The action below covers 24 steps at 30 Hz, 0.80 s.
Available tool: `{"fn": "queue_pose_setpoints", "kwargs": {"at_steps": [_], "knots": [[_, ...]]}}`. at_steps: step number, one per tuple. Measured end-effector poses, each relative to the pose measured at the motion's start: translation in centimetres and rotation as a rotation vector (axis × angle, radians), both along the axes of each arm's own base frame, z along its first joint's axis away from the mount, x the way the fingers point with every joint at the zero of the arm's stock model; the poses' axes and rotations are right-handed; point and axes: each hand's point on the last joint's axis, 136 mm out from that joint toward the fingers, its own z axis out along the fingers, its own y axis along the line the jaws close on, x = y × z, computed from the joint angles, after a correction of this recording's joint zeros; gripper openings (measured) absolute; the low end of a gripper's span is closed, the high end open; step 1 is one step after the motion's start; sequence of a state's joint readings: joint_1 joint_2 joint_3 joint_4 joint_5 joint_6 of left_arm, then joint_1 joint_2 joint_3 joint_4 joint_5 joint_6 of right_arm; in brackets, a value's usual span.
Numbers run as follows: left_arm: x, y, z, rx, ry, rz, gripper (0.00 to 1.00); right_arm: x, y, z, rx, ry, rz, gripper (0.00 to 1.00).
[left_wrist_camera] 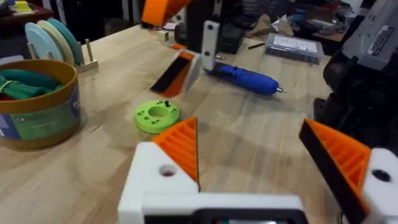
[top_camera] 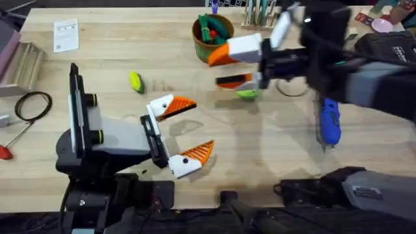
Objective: Pick up the gripper from the table and insert it into the empty holder that is missing its gripper. Then pick up a screw, insert it into the mounting hole, and use the screwdriver to tighten it. Finally, clean up the table by picking up the vegetable and placing it into the bucket.
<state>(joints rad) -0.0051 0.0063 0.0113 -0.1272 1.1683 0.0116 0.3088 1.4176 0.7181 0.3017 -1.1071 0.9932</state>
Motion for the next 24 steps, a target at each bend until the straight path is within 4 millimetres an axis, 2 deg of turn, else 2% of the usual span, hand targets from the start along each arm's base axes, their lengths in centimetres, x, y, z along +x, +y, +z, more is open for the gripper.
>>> {"fn": "queue_pose_setpoints", "kwargs": {"at_steps": [5,13,17,24], "knots": [[0.0,0.0,0.0,0.000,0.000,-0.003,0.986,0.0,-4.9,-0.3,-0.243,0.009,-0.168,0.882],[0.0,0.0,0.0,0.000,0.000,-0.003,0.985,0.5,-11.4,2.0,-0.762,-0.123,-0.298,0.885],[0.0,0.0,0.0,0.000,0.000,-0.003,0.985,1.2,-12.9,1.4,-0.994,-0.151,-0.271,0.882],[0.0,0.0,0.0,0.000,0.000,-0.003,0.986,2.7,-13.2,-3.1,-1.279,-0.143,-0.157,0.819]]}}
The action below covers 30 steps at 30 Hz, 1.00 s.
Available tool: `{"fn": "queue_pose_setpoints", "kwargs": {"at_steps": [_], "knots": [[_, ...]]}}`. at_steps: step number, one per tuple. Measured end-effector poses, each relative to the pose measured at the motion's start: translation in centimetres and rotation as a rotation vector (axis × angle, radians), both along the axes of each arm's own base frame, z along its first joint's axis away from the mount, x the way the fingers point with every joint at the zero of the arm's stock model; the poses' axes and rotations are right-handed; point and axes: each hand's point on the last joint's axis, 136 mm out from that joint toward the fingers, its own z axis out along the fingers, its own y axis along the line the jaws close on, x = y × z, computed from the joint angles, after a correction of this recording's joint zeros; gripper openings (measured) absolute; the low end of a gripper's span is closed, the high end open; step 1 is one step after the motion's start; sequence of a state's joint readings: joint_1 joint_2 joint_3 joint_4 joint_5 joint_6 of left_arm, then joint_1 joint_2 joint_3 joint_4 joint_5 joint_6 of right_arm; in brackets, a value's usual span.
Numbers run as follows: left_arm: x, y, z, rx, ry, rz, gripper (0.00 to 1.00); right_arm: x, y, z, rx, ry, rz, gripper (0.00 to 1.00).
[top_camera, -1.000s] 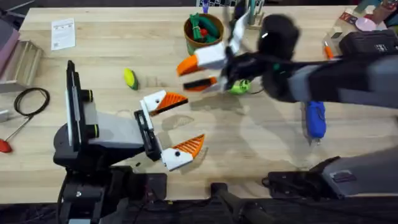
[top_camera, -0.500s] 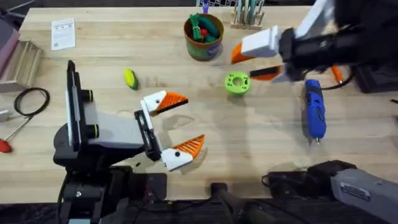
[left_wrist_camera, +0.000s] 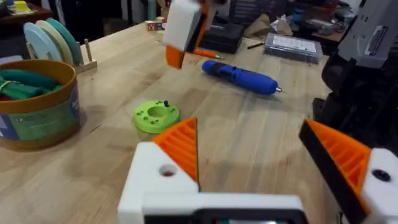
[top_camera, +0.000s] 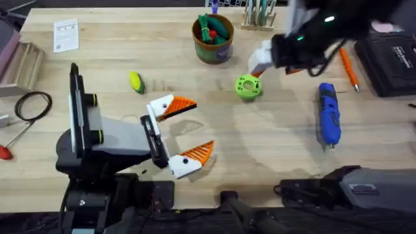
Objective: Pick up the gripper from the table and insert it into the empty holder that is missing its gripper. Then pick up a screw, insert it into the mounting hole, and use the screwdriver to tighten it. Finally, clean up the table by picking up the vegetable and placing it into the bucket.
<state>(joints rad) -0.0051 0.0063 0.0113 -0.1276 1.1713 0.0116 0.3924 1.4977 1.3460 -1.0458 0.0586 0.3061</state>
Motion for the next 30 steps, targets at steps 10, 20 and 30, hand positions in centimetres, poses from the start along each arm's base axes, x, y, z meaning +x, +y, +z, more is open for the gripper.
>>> {"fn": "queue_pose_setpoints", "kwargs": {"at_steps": [10,20,30], "knots": [[0.0,0.0,0.0,0.000,0.000,0.000,0.987,1.7,0.4,-5.6,-0.126,0.099,0.025,0.699],[0.0,0.0,0.0,0.000,0.000,0.000,0.986,2.3,0.6,-7.5,-0.122,0.129,-0.071,0.675],[0.0,0.0,0.0,0.000,0.000,0.000,0.985,3.1,0.9,-8.1,-0.096,0.111,-0.146,0.597]]}}
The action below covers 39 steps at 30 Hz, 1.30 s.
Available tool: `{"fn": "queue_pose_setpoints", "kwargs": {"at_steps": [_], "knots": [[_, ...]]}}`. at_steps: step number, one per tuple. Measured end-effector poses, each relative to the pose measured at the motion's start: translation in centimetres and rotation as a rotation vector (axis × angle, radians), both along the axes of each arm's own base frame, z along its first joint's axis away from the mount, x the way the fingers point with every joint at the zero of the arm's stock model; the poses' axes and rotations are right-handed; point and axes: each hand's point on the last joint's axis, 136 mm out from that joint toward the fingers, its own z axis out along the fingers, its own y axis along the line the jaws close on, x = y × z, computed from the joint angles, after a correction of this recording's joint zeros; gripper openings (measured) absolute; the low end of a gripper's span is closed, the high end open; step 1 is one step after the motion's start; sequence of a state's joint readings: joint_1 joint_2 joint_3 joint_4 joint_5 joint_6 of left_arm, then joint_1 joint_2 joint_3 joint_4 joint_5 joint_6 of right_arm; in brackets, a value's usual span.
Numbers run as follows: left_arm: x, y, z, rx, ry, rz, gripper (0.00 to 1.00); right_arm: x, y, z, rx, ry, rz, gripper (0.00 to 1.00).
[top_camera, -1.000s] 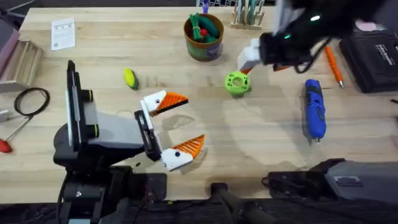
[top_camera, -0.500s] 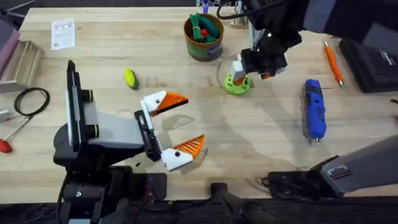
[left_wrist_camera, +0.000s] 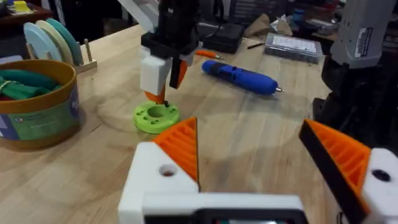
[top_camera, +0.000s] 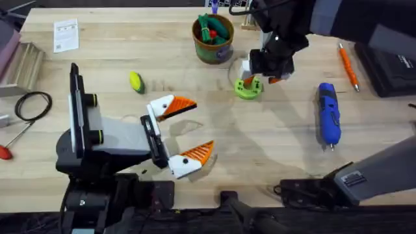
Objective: Pick up the gripper from the table and insert it into the empty holder that is missing its gripper. Then pick up a screw, insert it into the mounting hole, and use the screwdriver to tighten it. Finally, clean up the table by picking up the vegetable and placing it into the bucket.
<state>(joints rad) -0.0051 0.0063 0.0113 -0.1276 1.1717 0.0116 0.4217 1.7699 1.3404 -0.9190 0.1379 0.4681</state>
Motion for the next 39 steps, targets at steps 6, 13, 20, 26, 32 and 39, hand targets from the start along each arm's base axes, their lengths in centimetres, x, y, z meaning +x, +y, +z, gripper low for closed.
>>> {"fn": "queue_pose_setpoints", "kwargs": {"at_steps": [6,13,20,26,32,39], "knots": [[0.0,0.0,0.0,0.000,0.000,0.000,0.985,-0.1,-0.1,-0.7,0.004,-0.001,-0.023,0.531],[0.0,0.0,0.0,0.000,0.000,0.000,0.985,-0.3,-0.1,-0.9,0.003,0.004,-0.034,0.481],[0.0,0.0,0.0,0.000,0.000,0.000,0.985,-0.2,-0.1,-1.4,0.000,0.012,-0.045,0.464],[0.0,0.0,0.0,0.000,0.000,0.000,0.985,-0.2,-0.1,-1.6,-0.001,0.017,-0.049,0.434],[0.0,0.0,0.0,0.000,0.000,0.000,0.985,-0.3,-0.1,-2.2,-0.008,0.031,-0.050,0.388],[0.0,0.0,0.0,0.000,0.000,0.000,0.985,0.2,0.1,-2.6,-0.002,0.020,-0.051,0.314]]}}
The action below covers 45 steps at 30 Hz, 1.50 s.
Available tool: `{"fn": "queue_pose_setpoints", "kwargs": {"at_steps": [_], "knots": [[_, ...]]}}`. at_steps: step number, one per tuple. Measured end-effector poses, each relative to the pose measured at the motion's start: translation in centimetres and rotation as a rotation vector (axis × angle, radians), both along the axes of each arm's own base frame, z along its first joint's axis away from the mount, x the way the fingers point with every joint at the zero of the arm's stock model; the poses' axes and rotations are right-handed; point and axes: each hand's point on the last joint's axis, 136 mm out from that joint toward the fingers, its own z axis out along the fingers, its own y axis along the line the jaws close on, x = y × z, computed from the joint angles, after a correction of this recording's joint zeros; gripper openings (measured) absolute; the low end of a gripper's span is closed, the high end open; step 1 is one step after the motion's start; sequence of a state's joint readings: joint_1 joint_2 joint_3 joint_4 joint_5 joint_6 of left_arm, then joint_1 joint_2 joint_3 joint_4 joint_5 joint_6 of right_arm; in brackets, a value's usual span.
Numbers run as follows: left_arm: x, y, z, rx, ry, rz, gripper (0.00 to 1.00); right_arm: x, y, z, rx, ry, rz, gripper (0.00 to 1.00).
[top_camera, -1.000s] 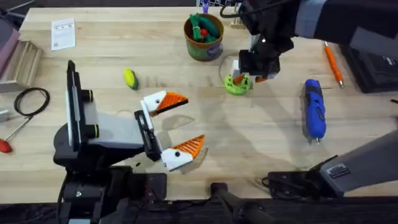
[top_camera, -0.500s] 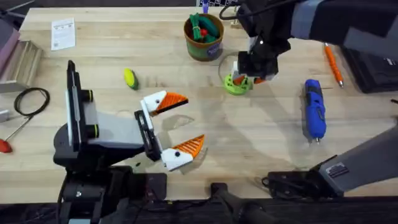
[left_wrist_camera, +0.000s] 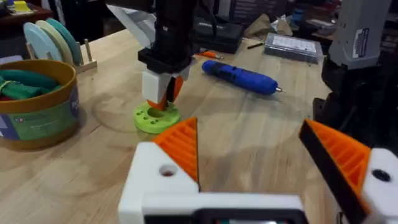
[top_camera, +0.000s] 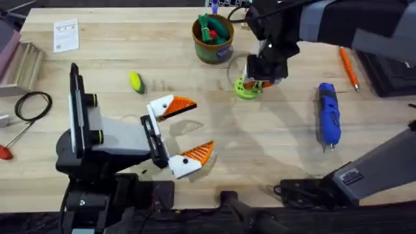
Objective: Pick up the gripper from the table and insert it into the empty holder that is missing its gripper. Then pick up a screw, insert it into the mounting hole, and use the screwdriver to tighten it. Finally, clean up the table by picking up the vegetable and placing it into the bucket.
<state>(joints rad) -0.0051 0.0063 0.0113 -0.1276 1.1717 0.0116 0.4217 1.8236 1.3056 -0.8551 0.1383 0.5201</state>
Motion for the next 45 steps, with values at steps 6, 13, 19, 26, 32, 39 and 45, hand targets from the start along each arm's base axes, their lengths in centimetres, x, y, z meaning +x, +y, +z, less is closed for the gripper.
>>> {"fn": "queue_pose_setpoints", "kwargs": {"at_steps": [6,13,19,26,32,39,45], "knots": [[0.00,0.00,0.00,0.000,0.000,0.000,0.985,0.00,0.00,0.00,0.000,0.000,0.000,0.245],[0.00,0.00,0.00,0.000,0.000,0.000,0.986,0.03,0.01,0.00,0.000,-0.001,0.000,0.206],[0.00,0.00,0.00,0.000,0.000,0.000,0.986,0.03,0.01,0.01,0.000,-0.002,0.000,0.206],[0.00,0.00,0.00,0.000,0.000,0.000,0.986,0.01,-0.01,0.01,0.000,-0.001,0.000,0.206],[0.00,0.00,0.00,0.000,0.000,0.000,0.986,-0.03,-0.02,0.16,0.001,-0.002,0.000,0.206],[0.00,0.00,0.00,0.000,0.000,0.000,0.985,-0.02,-0.01,0.59,0.005,-0.012,0.000,0.208],[0.00,0.00,0.00,0.000,0.000,0.000,0.986,-0.03,-0.01,0.59,0.005,-0.012,0.000,0.209]]}}
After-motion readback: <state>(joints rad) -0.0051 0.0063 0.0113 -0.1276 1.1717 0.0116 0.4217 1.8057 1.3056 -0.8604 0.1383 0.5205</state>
